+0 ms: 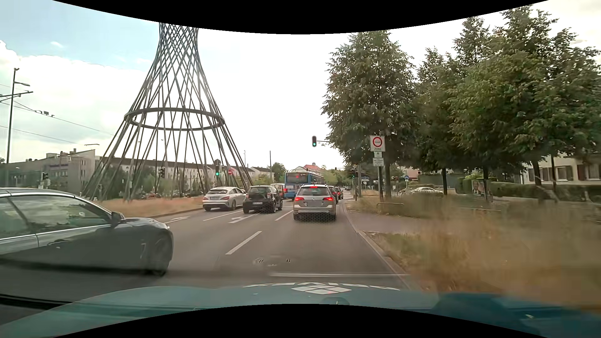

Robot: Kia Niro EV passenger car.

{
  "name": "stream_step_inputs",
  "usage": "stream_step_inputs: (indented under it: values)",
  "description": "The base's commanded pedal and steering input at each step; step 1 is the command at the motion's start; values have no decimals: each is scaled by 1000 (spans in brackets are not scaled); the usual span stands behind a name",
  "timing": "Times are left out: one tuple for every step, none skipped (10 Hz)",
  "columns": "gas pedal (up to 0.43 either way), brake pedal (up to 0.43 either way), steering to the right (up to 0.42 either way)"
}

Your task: Follow the waypoints while adhering to traffic rules and regulations

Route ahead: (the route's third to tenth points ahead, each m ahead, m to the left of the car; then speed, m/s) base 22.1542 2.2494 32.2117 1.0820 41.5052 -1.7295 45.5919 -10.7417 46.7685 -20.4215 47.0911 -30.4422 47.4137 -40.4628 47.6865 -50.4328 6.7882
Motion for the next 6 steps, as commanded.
stream_step_inputs:
  values:
    - [150,0,11]
    - [150,0,11]
    - [138,0,11]
    - [0,0,11]
    - [0,0,13]
    - [0,0,13]
